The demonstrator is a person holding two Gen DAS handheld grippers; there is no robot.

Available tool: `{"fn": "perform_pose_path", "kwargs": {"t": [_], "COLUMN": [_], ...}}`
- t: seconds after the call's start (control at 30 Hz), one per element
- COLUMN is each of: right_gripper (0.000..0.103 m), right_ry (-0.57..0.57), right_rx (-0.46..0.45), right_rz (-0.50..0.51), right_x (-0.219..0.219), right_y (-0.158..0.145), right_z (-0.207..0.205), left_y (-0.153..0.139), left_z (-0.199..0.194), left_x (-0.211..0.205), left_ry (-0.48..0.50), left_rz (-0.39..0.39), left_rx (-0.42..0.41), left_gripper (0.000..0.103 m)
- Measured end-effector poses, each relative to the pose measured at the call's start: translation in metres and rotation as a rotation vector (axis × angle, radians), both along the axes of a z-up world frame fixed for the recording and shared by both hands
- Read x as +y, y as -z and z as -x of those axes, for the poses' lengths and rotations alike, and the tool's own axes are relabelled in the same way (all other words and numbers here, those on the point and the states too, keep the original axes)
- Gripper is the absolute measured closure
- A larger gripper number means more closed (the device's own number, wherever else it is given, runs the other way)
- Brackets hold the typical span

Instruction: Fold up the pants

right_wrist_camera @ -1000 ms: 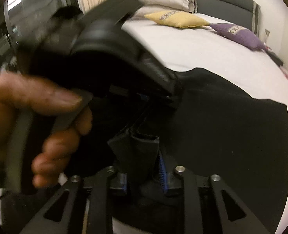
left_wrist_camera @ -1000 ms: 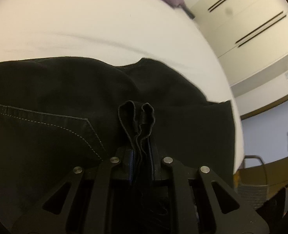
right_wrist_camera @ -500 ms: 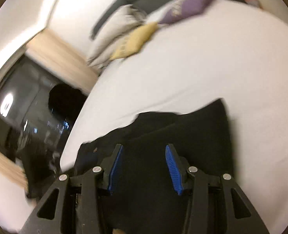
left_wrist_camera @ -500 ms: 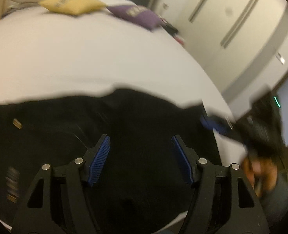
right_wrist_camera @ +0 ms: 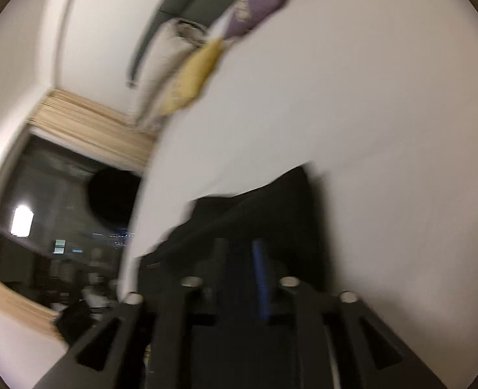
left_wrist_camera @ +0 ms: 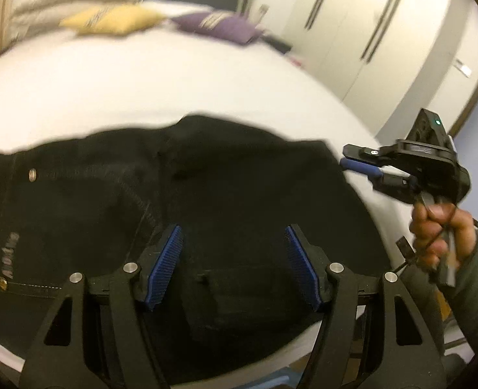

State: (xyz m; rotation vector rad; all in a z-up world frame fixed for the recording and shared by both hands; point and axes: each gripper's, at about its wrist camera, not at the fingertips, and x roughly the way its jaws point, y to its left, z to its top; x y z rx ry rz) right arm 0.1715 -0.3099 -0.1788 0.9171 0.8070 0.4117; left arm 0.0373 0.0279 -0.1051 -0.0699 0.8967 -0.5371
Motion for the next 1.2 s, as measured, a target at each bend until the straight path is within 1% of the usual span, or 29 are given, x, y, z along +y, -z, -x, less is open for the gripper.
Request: {"fn": "perform_pose_path", "kwargs": {"t": [0.03,0.07,0.1,0.17,0.2,0.23,0.27,0.3,0.33,0.37,0.4,0.43,0.47,0.5,0.53,0.57,0.6,0.67,0.7,0.77,0.83,0.87,0.9,0.93,0.97,1.0,1.03,1.13,1.2], "right_gripper": [0.064,0.063,0.063,0.061,0.074,0.086,0.1,0.103,0.103,0.103,0.103,0.101,0.094,0.087,0.083,0.072,0.059,0.051,0.051,0.051,0.048,0.047,0.059,0.067,0.077,0.078,0.078,0.076,0.064], "right_ry": [-0.036,-0.072,-0.109,-0.161,-0.167,-0.154,-0.128,-0.114,-0.098,-0.09,-0.091,-0.097,-0.096,-0.095,-0.09,-0.08,-0.074,-0.07,-0.076,-0.075,-0.07,-0.067,-0.052,-0.035,-0.02,-0.009,0.009,0.099,0.145], "right_rx": [-0.025,-0.032,-0.03,0.026,0.08,0.077,0.076,0.096,0.119,0.126,0.125,0.113,0.101,0.069,0.039,0.001,-0.014,-0.027,-0.036,-0.018,0.03,0.077,0.133,0.169,0.172,0.167,0.158,0.144,0.125], "right_rz": [-0.047,-0.063,-0.072,-0.08,-0.066,-0.068,-0.077,-0.114,-0.177,-0.198,-0.174,-0.125,-0.106,-0.119,-0.13,-0.133,-0.128,-0.126,-0.135,-0.15,-0.181,-0.177,-0.143,-0.133,-0.147,-0.166,-0.168,-0.101,-0.074], "right_x": [0.009,0.022,0.03,0.046,0.05,0.047,0.039,0.034,0.026,0.02,0.018,0.017,0.017,0.014,0.014,0.012,0.011,0.015,0.017,0.025,0.032,0.026,0.023,0.02,0.014,0.008,0.003,-0.015,-0.02], "right_y": [-0.004,-0.004,-0.003,0.02,0.04,0.051,0.061,0.071,0.08,0.083,0.078,0.067,0.058,0.045,0.036,0.023,0.017,0.006,0.005,0.008,0.024,0.037,0.048,0.058,0.06,0.063,0.062,0.05,0.035], "right_z": [0.013,0.019,0.03,0.047,0.058,0.065,0.074,0.078,0.082,0.086,0.088,0.089,0.089,0.086,0.078,0.069,0.061,0.032,0.017,-0.012,-0.04,-0.047,-0.052,-0.053,-0.052,-0.048,-0.043,-0.019,-0.005], "left_y": [0.0,0.005,0.014,0.033,0.036,0.043,0.044,0.046,0.046,0.045,0.043,0.043,0.04,0.04,0.042,0.046,0.045,0.047,0.047,0.049,0.05,0.05,0.051,0.051,0.051,0.052,0.052,0.052,0.052], "left_z": [0.004,0.005,0.006,0.011,0.016,0.02,0.027,0.03,0.033,0.034,0.034,0.034,0.034,0.033,0.033,0.032,0.042,0.036,0.034,0.032,0.03,0.029,0.026,0.025,0.024,0.024,0.023,0.025,0.024], "left_x": [-0.005,-0.015,-0.025,-0.026,-0.028,-0.042,-0.047,-0.05,-0.05,-0.046,-0.043,-0.042,-0.039,-0.04,-0.039,-0.039,-0.034,-0.036,-0.037,-0.04,-0.04,-0.04,-0.041,-0.041,-0.041,-0.041,-0.04,-0.04,-0.04], "left_ry": [0.02,0.035,0.045,0.046,0.056,0.071,0.095,0.104,0.107,0.102,0.092,0.081,0.069,0.059,0.054,0.044,0.03,0.011,0.009,0.011,0.008,0.007,0.006,0.004,0.003,0.003,0.002,-0.004,-0.007], "left_rz": [0.012,0.007,-0.027,-0.083,-0.09,-0.119,-0.183,-0.218,-0.234,-0.232,-0.22,-0.213,-0.21,-0.208,-0.209,-0.219,-0.237,-0.237,-0.238,-0.257,-0.258,-0.257,-0.257,-0.256,-0.254,-0.253,-0.252,-0.253,-0.252], "left_rx": [-0.006,0.0,0.021,0.056,0.029,-0.002,-0.039,-0.058,-0.068,-0.068,-0.061,-0.056,-0.054,-0.052,-0.046,-0.041,-0.031,-0.004,0.004,0.015,0.022,0.028,0.032,0.035,0.04,0.042,0.042,0.042,0.042], "left_gripper": [0.039,0.037,0.037,0.037,0.037,0.037,0.037,0.037,0.037,0.037,0.037,0.037,0.037,0.037,0.036,0.03,0.025,0.022,0.022,0.021,0.02,0.02,0.02,0.02,0.02,0.02,0.019,0.018,0.018]}}
